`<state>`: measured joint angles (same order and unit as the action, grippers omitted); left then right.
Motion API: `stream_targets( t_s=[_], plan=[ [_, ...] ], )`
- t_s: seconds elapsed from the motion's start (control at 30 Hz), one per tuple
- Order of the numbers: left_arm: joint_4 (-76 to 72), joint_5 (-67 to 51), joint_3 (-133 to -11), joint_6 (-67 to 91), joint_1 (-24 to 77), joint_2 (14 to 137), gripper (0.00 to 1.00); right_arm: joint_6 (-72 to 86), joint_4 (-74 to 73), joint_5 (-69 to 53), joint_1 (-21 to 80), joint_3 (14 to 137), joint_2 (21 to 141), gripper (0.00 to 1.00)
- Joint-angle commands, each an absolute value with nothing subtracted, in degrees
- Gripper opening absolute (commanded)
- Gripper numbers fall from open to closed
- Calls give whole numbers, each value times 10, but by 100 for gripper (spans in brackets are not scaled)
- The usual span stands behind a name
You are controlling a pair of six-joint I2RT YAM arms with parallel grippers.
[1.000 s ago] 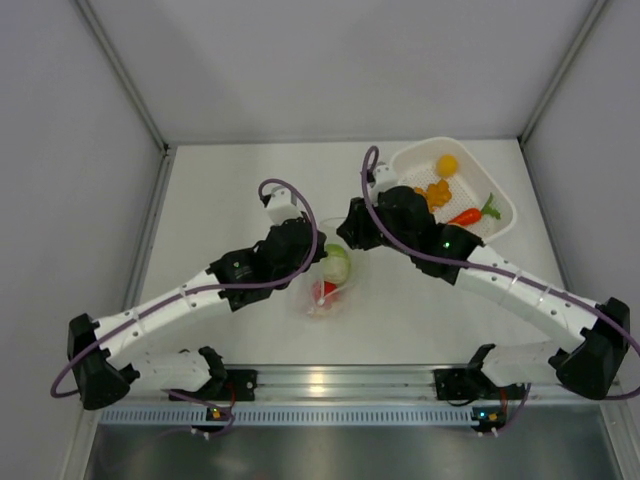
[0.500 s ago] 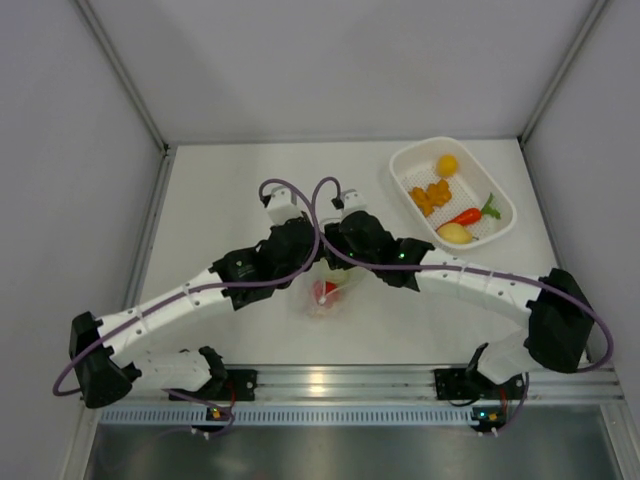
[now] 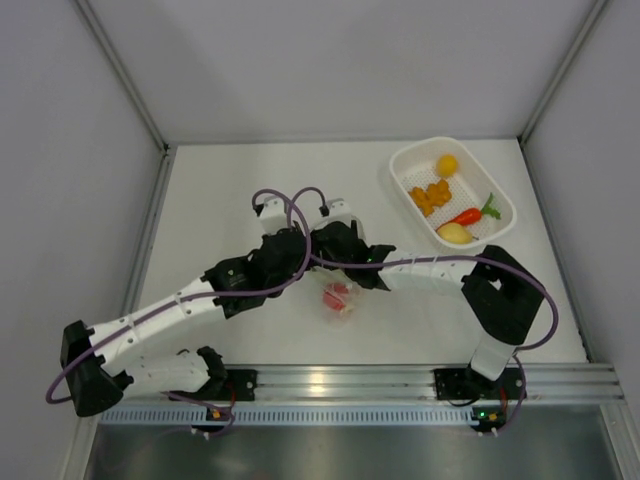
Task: Open the zip-top bag and remove the fake food
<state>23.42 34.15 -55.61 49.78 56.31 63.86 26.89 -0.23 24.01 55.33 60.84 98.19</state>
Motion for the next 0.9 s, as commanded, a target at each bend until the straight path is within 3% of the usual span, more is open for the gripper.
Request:
stream_targets(
  t_s=[0.0,0.2,0.5,0.67,0.87],
  plan=[
    [215,347,-546,486,565,614,0,261,2,215,553,616,1007,73],
    [227,359,-542,483,565,610,0,271,-11,147,553,585,994,99],
    [231,368,-541,487,565,610,0,278,-13,133,568,531,962,99],
    [232,364,-547,486,565,613,0,278,-17,171,568,526,924,56],
    [231,357,-549,483,565,613,0,265,-46,164,573,547,832,51]
  ],
)
